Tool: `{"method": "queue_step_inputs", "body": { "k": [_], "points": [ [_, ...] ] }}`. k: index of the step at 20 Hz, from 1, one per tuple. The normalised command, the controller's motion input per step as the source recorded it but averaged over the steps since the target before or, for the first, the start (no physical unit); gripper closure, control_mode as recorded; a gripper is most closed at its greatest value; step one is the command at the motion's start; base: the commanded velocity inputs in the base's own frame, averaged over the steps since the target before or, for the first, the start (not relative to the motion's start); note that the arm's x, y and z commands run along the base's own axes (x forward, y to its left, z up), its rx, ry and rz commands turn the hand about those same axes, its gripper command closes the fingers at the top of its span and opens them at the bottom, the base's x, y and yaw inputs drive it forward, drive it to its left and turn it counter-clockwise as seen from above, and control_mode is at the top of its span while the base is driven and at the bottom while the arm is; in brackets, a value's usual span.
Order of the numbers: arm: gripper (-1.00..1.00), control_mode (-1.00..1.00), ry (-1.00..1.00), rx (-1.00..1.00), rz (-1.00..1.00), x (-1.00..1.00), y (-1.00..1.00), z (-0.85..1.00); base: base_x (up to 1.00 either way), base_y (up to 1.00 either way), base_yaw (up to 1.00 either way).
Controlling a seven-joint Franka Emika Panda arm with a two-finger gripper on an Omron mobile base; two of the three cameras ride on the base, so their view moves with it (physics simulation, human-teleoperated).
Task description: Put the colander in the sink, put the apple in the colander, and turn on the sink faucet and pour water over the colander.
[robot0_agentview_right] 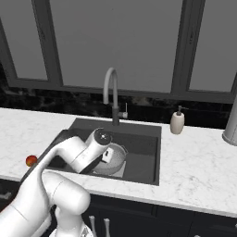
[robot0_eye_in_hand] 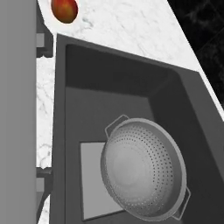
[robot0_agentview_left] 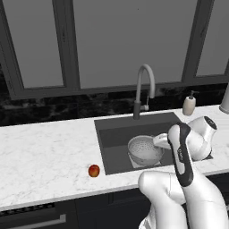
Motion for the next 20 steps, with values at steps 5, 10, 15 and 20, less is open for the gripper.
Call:
{"method": "queue_step_inputs", "body": {
  "k": [5, 10, 15, 20],
  "points": [
    [-1.00, -1.00, 0.02, -0.16, -0.02, 0.17, 1.00, 0.16, 0.00, 0.00, 0.00],
    [-1.00, -1.00, 0.18, -0.11, 0.00, 0.29, 1.00, 0.19, 0.00, 0.00, 0.00],
    [-1.00, -1.00, 0.10, -0.20, 0.00, 0.20, 1.00, -0.02, 0.00, 0.00, 0.00],
    [-1.00, -1.00, 0.03, -0.18, 0.00, 0.22, 0.76, -0.13, 0.00, 0.00, 0.00]
  ]
}}
